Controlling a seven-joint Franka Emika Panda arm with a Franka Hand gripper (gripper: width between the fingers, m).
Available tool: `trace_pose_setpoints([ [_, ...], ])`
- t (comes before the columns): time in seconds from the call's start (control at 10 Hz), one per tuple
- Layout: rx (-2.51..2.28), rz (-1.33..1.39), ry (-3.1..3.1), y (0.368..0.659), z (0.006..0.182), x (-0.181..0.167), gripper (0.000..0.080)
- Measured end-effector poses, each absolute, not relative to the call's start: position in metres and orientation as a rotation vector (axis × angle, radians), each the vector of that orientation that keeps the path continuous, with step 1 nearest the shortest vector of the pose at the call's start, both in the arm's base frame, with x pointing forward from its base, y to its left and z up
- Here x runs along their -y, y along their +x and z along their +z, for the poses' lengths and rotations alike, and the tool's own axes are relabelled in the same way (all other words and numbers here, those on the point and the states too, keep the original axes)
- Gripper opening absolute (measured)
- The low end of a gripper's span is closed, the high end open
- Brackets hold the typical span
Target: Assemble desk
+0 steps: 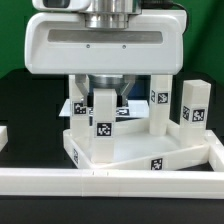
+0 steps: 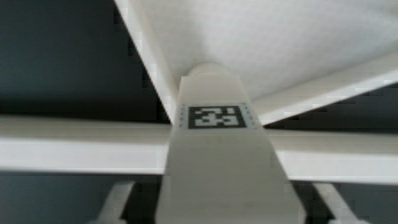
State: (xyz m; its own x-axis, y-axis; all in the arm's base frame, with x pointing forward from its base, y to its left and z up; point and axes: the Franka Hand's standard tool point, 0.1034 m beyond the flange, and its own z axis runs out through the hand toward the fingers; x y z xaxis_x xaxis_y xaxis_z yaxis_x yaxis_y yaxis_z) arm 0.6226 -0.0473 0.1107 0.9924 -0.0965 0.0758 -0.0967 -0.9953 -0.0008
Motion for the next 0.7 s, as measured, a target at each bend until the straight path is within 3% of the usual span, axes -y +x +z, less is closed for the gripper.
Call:
trace_pose_setpoints([
  [0.7, 1.314, 0.103, 2.91, 0.6224, 0.1089, 0.0462, 0.029],
])
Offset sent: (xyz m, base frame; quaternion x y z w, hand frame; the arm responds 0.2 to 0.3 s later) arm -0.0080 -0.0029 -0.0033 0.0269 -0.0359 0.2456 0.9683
